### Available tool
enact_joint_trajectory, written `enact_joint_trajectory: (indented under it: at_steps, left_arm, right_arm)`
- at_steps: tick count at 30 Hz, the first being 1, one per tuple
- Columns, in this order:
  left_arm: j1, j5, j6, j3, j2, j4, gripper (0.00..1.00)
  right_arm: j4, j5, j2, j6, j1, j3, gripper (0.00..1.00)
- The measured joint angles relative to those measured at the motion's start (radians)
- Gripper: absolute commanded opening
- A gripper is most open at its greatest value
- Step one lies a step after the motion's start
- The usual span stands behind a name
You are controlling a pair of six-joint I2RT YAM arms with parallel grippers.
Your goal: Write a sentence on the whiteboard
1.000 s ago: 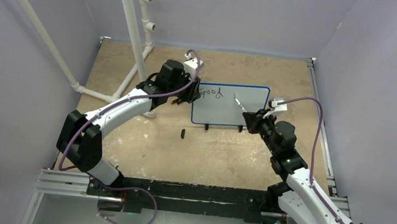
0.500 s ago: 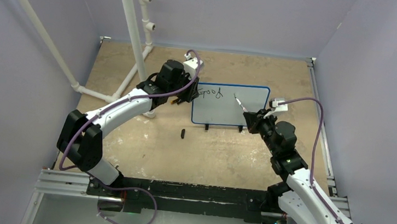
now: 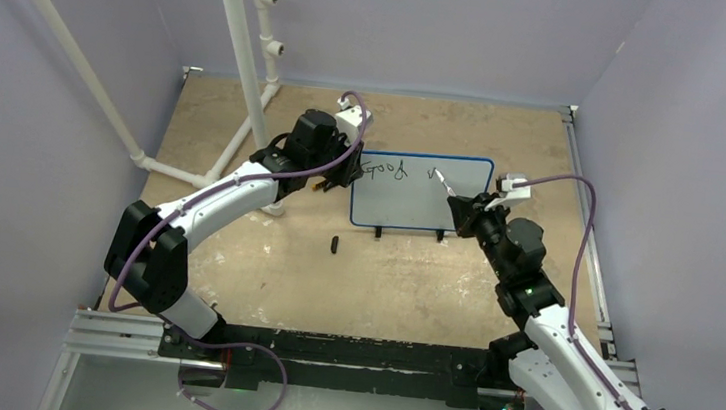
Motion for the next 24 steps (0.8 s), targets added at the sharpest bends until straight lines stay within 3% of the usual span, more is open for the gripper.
enact_joint_trajectory:
  at_steps: [24]
  left_arm:
    - [0.000,-0.004,0.000,0.000,0.001,0.000,0.13]
  right_arm:
    - [-0.031,0.019,-0.067,0.019,0.000,0.001,0.00]
